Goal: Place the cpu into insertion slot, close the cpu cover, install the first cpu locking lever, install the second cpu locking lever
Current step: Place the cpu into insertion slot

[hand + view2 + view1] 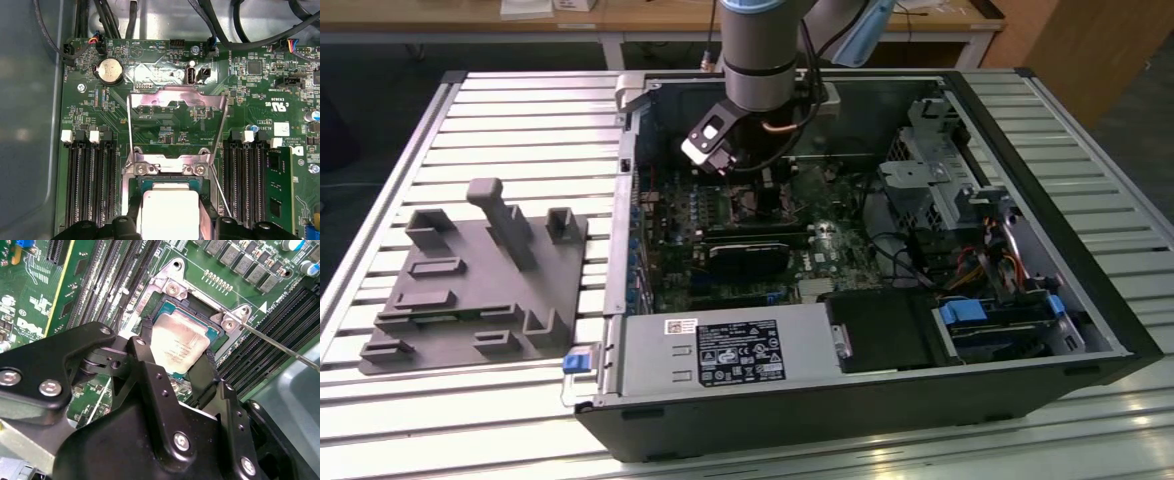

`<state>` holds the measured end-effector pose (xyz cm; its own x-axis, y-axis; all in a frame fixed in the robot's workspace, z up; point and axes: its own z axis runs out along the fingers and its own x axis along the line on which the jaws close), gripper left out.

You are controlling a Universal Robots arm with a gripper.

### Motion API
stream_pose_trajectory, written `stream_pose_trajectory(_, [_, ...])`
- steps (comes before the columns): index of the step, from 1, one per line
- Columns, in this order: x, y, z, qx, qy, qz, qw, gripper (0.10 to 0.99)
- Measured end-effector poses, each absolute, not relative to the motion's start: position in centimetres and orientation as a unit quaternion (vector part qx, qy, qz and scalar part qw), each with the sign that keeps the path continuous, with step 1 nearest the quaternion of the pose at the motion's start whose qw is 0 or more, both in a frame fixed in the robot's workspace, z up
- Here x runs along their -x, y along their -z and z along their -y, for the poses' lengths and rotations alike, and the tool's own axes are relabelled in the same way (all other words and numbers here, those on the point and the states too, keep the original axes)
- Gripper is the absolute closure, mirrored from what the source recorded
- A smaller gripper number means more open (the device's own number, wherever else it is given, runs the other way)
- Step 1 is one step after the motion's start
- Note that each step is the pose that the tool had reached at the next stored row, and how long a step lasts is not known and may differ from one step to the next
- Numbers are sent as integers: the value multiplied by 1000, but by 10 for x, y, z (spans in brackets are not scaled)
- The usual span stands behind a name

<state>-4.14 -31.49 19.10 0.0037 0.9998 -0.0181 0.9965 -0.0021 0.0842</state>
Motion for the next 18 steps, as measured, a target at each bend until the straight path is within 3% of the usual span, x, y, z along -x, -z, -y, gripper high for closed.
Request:
stream_pose_trajectory(1, [41, -191, 315, -707, -24, -705, 36, 541])
stream_pose_trajectory(2, [41, -191, 315, -707, -23, -705, 36, 478])
stream_pose_trajectory(18, [42, -203, 315, -707, -23, -705, 36, 478])
